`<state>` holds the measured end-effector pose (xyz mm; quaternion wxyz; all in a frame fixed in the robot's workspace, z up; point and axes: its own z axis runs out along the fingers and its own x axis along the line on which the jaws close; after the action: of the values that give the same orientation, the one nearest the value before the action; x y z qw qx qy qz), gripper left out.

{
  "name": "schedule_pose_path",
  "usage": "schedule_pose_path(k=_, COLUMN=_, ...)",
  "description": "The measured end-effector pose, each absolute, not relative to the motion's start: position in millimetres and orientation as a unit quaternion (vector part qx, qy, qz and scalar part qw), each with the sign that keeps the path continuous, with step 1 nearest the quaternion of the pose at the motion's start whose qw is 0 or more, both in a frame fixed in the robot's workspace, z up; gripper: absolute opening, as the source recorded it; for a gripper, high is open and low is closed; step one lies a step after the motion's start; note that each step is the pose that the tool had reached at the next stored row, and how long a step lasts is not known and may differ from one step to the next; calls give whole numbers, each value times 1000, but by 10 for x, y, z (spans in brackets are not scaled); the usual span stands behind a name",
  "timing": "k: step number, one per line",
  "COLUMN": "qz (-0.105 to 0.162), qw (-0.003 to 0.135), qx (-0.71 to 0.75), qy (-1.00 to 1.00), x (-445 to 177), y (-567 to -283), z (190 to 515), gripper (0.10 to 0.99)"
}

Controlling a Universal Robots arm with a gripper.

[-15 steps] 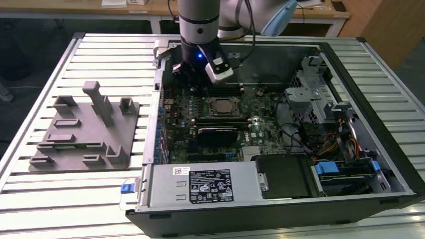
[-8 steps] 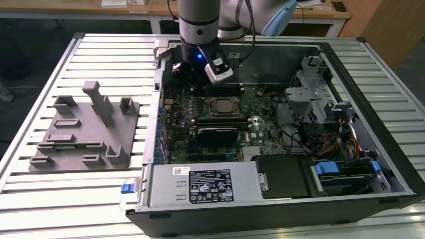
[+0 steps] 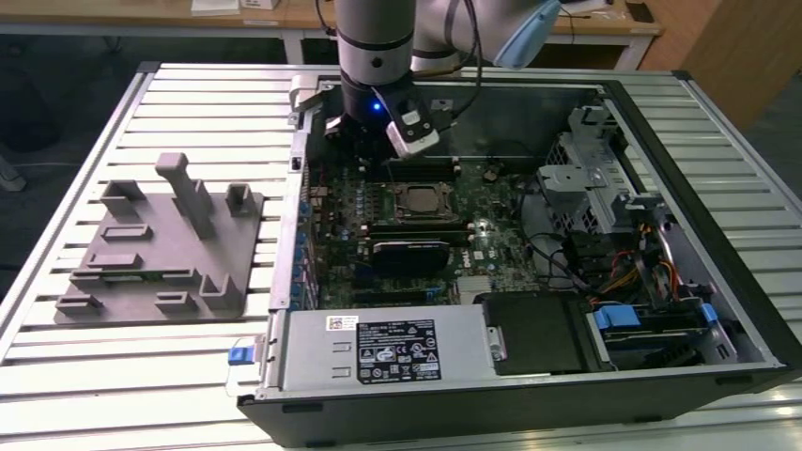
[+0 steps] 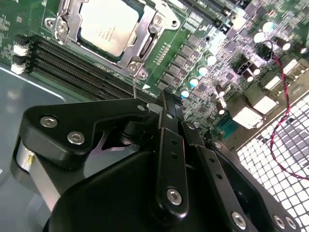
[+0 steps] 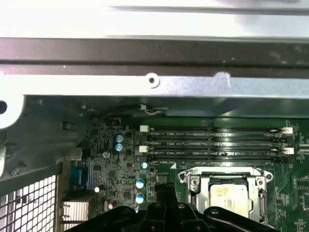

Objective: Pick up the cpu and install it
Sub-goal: 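Install the first cpu locking lever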

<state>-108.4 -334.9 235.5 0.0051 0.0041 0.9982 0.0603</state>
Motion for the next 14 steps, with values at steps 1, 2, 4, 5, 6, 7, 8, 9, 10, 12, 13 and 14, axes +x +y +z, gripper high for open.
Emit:
schedule_pose_path(k=1, qz=63, qw=5, qx=4, qy=998, x=-1084, y=-3349, z=2355, gripper=106)
schedule_pose_path(k=2, qz=66, qw=5, qx=4, qy=998, x=-1084, y=-3349, z=2355, gripper=106)
schedule_pose_path(k=4, qz=70, qw=5, qx=4, qy=998, x=-1084, y=-3349, z=2355, gripper=106)
schedule_pose_path(k=5, qz=73, qw=5, qx=4, qy=997, x=-1084, y=-3349, z=2355, gripper=106)
schedule_pose_path(k=6, qz=76, qw=5, qx=4, qy=997, x=-1084, y=-3349, z=2354, gripper=106)
schedule_pose_path(k=7, qz=79, qw=5, qx=4, qy=997, x=-1084, y=-3349, z=2354, gripper=106)
schedule_pose_path(k=8, qz=83, qw=5, qx=4, qy=997, x=-1085, y=-3349, z=2355, gripper=106)
schedule_pose_path(k=9, qz=86, qw=5, qx=4, qy=996, x=-1084, y=-3349, z=2354, gripper=106)
schedule_pose_path(k=10, qz=87, qw=5, qx=4, qy=996, x=-1085, y=-3349, z=2355, gripper=106)
schedule_pose_path(k=12, qz=90, qw=5, qx=4, qy=996, x=-1085, y=-3349, z=2355, gripper=106)
schedule_pose_path(k=13, qz=92, qw=5, qx=4, qy=996, x=-1084, y=-3349, z=2354, gripper=106)
schedule_pose_path(k=14, qz=95, qw=5, qx=4, qy=995, x=-1084, y=-3349, z=2354, gripper=106)
